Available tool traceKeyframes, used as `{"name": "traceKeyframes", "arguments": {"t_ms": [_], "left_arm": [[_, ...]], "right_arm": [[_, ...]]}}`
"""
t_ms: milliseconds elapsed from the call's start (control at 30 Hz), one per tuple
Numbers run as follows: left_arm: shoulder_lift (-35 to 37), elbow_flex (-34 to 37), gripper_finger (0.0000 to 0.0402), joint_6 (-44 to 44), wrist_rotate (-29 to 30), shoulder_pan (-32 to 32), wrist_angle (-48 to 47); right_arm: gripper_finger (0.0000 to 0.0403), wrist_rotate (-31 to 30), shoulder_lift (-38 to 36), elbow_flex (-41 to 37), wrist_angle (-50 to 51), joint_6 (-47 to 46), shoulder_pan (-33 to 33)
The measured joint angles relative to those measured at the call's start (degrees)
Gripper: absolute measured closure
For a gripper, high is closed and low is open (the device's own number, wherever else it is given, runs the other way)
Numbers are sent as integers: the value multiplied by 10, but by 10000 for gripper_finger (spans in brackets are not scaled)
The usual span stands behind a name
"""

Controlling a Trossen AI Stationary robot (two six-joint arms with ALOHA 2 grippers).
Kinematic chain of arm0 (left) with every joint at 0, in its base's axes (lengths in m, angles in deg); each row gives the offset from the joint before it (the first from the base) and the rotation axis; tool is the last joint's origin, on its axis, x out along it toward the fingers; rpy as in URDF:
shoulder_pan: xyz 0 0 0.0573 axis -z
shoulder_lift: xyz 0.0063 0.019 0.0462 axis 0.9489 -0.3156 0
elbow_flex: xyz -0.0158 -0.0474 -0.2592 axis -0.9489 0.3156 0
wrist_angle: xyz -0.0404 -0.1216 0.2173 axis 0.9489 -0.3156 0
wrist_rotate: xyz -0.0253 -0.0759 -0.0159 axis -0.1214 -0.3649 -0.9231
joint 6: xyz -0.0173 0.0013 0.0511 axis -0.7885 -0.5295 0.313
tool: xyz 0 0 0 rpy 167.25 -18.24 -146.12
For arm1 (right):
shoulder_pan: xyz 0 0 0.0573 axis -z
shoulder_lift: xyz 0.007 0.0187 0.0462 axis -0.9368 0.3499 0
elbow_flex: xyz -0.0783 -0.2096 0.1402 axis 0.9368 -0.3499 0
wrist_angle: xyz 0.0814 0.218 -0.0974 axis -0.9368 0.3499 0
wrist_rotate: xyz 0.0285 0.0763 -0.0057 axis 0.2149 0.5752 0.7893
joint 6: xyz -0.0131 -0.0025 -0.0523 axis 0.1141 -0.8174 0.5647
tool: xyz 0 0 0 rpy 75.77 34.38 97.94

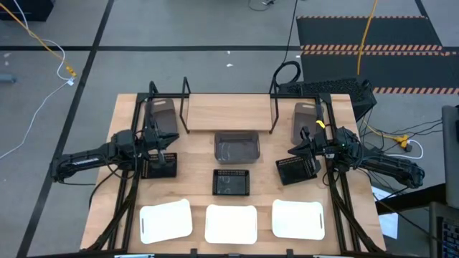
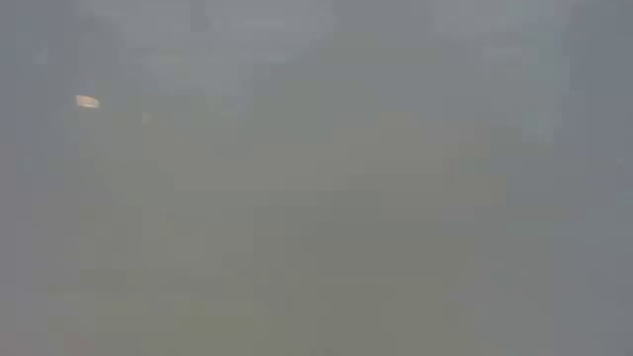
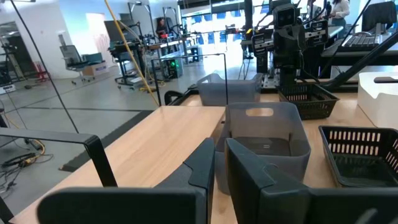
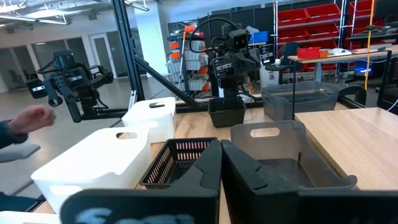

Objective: Stack baskets on shelf by color

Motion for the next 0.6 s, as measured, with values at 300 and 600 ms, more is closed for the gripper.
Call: {"name": "traceKeyframes", "arguments": {"t_ms": [300, 600], "left_arm": [[0, 0, 360, 0, 0, 0, 0], [0, 0, 360, 0, 1, 0, 12]], "right_arm": [[403, -15, 0, 0, -2, 22, 1], [403, -41, 2, 0, -109, 33, 1]]}}
